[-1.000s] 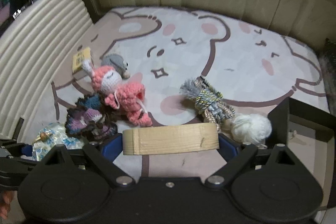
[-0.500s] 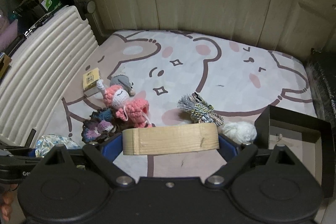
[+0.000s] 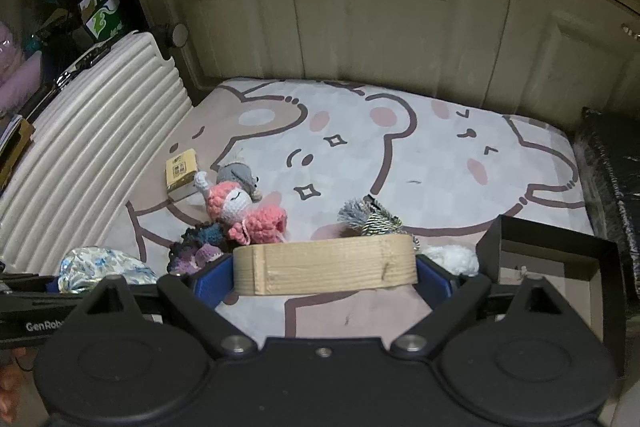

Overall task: Organize objects
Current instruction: 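Carry the pouch and wooden block with both tools over the black box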

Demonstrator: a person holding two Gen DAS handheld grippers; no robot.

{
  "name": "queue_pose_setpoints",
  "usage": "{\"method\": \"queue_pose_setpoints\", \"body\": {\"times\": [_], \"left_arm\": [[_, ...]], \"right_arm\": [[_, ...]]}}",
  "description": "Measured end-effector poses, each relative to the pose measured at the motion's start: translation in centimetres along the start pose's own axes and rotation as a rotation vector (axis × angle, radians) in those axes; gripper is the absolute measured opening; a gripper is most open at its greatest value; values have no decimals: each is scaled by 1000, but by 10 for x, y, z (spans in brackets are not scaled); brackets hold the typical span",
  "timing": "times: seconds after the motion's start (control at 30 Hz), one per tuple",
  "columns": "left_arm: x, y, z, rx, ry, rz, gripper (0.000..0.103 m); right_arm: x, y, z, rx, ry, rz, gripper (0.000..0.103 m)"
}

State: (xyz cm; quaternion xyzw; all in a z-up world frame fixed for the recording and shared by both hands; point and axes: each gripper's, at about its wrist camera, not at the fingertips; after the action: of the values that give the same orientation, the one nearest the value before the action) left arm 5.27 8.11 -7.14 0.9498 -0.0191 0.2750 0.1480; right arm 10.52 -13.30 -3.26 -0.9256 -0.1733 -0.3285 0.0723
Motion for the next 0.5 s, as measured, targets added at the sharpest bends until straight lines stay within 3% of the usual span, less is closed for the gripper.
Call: {"method": "queue_pose_setpoints", "body": {"times": [0.5], "left_arm": [[7,20,-31,104,162,-61,52]], "right_arm": [[3,14,-33,-5,65,49,94]]}}
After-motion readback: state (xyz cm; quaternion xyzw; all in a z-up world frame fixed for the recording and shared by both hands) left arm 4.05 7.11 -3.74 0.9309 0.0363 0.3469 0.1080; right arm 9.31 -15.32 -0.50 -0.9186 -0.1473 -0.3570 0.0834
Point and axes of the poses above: each gripper's, at about its wrist camera, not at the fingertips, and z roughly the way its jaws point, y to its right, x to its top, and after that the axes turned 2 degrees about y, right-handed
